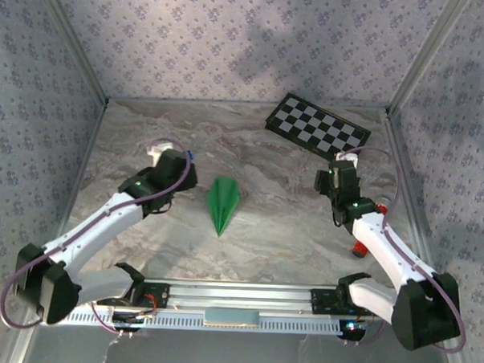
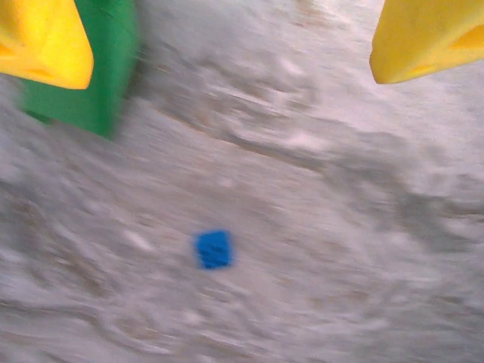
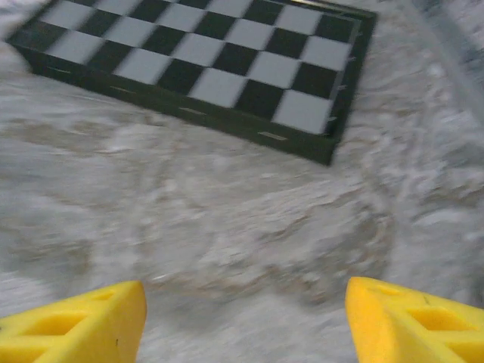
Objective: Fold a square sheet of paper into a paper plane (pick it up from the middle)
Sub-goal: Reset both arms
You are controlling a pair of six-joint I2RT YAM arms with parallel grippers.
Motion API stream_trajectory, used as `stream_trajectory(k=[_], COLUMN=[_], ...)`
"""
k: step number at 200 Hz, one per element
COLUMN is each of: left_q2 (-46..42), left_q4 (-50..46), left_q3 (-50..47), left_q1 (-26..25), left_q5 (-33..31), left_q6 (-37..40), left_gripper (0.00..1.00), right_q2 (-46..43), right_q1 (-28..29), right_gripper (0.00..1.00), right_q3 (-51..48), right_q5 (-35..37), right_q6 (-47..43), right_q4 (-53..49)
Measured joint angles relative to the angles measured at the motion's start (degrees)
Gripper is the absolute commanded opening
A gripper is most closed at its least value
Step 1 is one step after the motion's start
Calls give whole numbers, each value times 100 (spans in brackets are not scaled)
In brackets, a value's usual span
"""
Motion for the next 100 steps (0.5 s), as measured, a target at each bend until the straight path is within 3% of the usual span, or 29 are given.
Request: stream_trajectory(k=[43, 100], left_q2=[-28, 713], left_q4=[621, 2509], left_q3=[-686, -1381], left_q1=[1574, 2236], left_q5=[-518, -831], left_q6=[584, 1624], left_gripper=[99, 99], right_q2=[1202, 2103], right_q1=[-879, -1598], right_gripper=[71, 69], right_q3=[-885, -1384], right_q5=[-177, -1897], right_q6=[-1049, -1613], right_q4=[1954, 4323])
